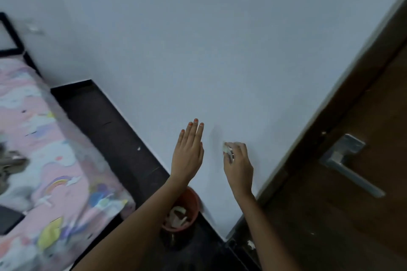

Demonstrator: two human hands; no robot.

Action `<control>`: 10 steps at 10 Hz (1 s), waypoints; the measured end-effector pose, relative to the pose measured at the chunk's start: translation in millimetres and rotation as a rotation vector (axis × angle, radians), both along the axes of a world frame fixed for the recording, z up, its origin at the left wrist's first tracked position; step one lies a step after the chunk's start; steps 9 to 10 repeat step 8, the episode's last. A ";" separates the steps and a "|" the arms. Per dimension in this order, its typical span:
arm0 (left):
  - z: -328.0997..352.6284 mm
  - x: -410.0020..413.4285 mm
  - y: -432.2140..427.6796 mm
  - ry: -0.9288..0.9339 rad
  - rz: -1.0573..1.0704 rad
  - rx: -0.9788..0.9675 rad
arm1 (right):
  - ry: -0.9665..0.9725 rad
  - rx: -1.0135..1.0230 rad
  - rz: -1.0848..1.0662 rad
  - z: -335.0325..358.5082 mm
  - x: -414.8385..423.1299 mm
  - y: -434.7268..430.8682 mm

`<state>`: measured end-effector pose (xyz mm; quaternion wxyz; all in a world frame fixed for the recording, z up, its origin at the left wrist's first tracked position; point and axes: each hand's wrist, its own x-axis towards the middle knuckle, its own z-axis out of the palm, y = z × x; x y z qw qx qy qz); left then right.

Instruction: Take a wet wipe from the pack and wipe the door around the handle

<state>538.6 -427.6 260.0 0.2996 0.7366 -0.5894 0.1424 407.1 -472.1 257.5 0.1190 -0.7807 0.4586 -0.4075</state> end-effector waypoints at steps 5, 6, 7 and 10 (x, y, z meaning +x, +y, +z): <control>-98.1 144.5 24.5 0.051 0.024 0.382 | 0.162 0.664 -0.055 -140.7 145.4 -9.5; -110.3 153.0 20.3 0.042 0.003 0.374 | 0.151 0.725 -0.098 -154.2 149.7 -15.7; -119.4 155.8 18.4 0.059 -0.019 0.372 | 0.140 0.776 -0.143 -159.6 143.8 -18.5; -133.1 152.6 14.5 0.077 -0.056 0.369 | 0.095 0.764 -0.176 -163.7 133.5 -17.1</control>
